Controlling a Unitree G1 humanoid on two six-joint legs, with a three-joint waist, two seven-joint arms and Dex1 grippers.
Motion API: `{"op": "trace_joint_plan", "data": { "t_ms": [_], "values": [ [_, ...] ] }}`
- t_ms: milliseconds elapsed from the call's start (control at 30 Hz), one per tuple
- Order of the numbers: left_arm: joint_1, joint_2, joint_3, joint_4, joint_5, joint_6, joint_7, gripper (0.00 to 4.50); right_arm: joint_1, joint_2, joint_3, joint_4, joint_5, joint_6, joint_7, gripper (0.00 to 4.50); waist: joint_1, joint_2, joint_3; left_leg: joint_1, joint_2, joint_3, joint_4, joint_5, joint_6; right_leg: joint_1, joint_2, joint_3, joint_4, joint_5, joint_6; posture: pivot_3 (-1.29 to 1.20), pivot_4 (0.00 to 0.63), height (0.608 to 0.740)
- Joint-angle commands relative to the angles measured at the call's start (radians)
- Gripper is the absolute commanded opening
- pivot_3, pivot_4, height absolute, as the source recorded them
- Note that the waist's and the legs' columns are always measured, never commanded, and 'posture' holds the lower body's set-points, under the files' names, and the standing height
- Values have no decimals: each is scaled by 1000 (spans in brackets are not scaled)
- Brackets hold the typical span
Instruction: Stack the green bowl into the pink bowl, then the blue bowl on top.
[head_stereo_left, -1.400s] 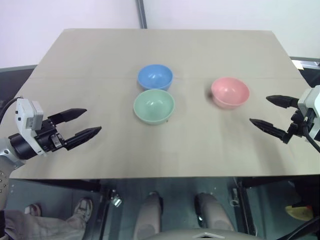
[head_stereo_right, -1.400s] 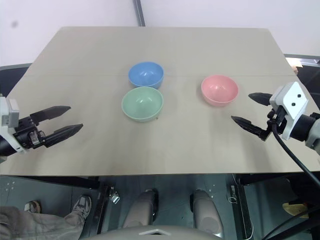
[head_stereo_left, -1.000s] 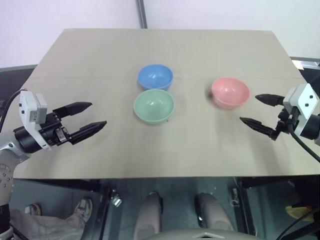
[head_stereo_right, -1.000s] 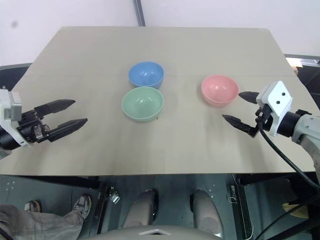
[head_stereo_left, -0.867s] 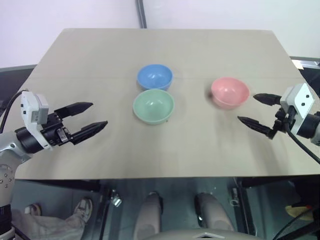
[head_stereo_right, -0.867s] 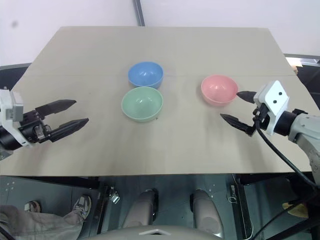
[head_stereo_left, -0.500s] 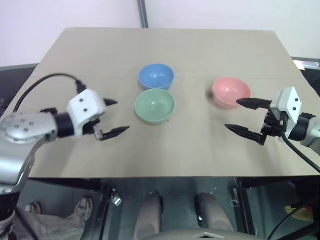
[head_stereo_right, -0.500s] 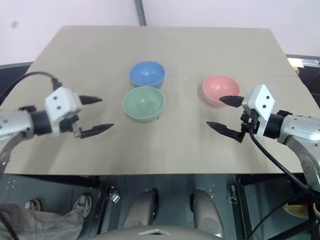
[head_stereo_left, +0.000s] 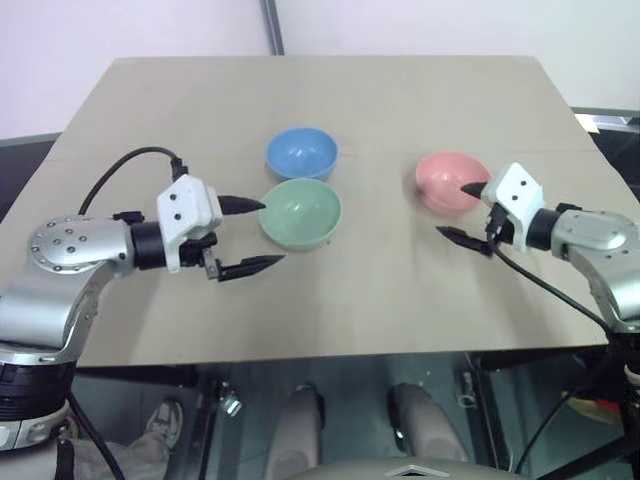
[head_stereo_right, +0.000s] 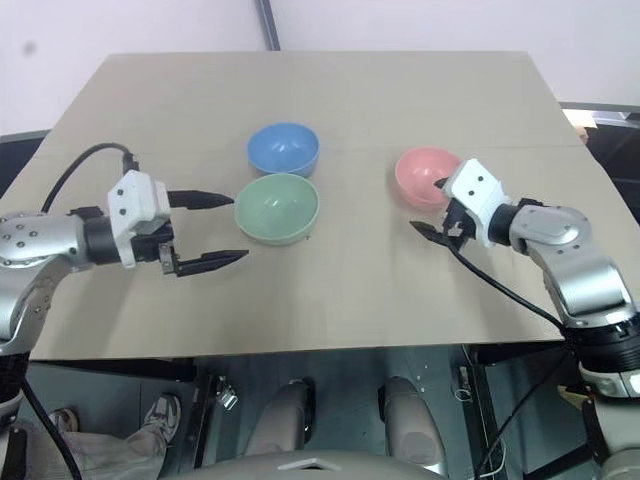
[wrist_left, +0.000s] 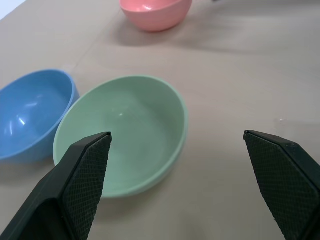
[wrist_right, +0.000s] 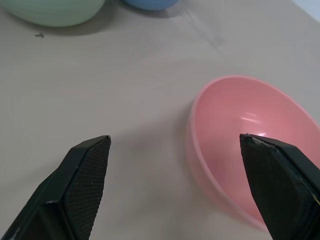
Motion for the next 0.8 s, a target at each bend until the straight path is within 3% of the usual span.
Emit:
{"op": "trace_joint_plan", "data": {
  "t_ms": [33,367,467,800],
  "values": [
    [-8,-21,74,-27,-60,-33,-13,4500,-64,16,10,53,-30,-45,34,4467,3,0,0,0,0,0,0,0,0,0,0,0,0,0,0,0,150,740],
    [21,-43,253,-23,-447,195,-75,4500,-178,84,66,257,-114,-74,93,4467,-1,0,0,0,0,0,1,0,0,0,0,0,1,0,0,0,150,740],
    [39,-40,269,-22,-477,233,-71,4500,-217,113,64,323,-126,-61,88,4467,-4,0,0,0,0,0,1,0,0,0,0,0,2,0,0,0,150,740],
    [87,-61,277,-36,-458,222,-53,4500,-280,149,95,382,-194,-132,124,25,-2,0,0,1,0,0,0,0,0,0,0,0,1,0,0,0,150,740]
  ]
}}
